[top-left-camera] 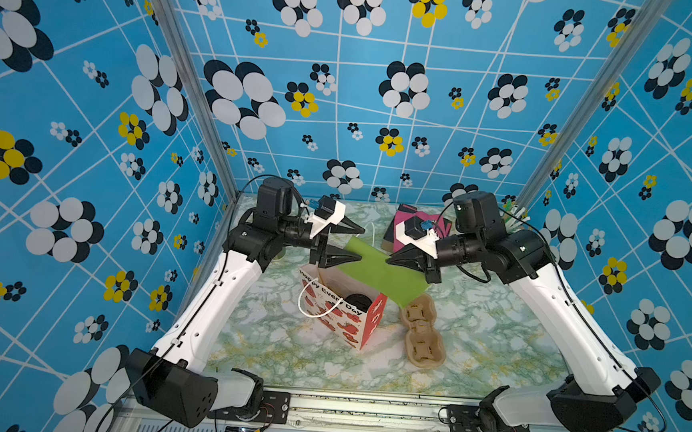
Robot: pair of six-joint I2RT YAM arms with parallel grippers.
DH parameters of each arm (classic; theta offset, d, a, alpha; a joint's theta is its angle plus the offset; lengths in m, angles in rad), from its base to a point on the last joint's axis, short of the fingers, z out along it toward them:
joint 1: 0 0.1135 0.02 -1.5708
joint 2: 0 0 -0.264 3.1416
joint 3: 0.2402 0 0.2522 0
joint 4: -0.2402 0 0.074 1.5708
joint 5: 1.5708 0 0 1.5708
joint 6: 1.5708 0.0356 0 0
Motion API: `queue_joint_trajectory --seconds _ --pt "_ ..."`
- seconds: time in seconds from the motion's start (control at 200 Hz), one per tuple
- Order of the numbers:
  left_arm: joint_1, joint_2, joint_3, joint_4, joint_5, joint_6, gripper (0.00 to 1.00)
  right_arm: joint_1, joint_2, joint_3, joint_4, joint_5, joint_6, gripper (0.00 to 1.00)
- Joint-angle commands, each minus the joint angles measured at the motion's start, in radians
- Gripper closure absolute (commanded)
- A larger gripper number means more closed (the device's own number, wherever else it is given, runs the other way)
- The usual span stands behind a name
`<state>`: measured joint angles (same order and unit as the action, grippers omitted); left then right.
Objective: Pack the takeout coffee
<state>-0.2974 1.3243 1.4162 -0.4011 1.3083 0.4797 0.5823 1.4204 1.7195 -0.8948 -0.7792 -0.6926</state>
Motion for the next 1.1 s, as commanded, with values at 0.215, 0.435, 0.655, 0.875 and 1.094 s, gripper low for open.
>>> queue_joint_trajectory --seconds 0.215,0.435,0.655,0.875,1.094 --pt "-0.017 -0.066 -0.038 -0.010 -0.163 0.061 0.92 0.009 -0.044 -0.010 0.088 0.027 0.031 1.00" --pt "-0.016 -0.120 -0.043 -0.009 -0.263 0.100 1.00 0.009 -0.078 -0.080 0.170 0.089 0.093 1.00" --pt "-0.008 -0.163 0.015 -0.084 -0.336 0.163 1.00 0.008 -0.124 -0.164 0.230 0.173 0.143 0.45" --pt "-0.009 -0.183 0.128 -0.223 -0.395 0.252 1.00 0.009 -0.150 -0.203 0.253 0.223 0.162 0.30" --pt "-0.009 -0.218 0.139 -0.245 -0.449 0.275 1.00 0.009 -0.150 -0.225 0.284 0.244 0.185 0.68"
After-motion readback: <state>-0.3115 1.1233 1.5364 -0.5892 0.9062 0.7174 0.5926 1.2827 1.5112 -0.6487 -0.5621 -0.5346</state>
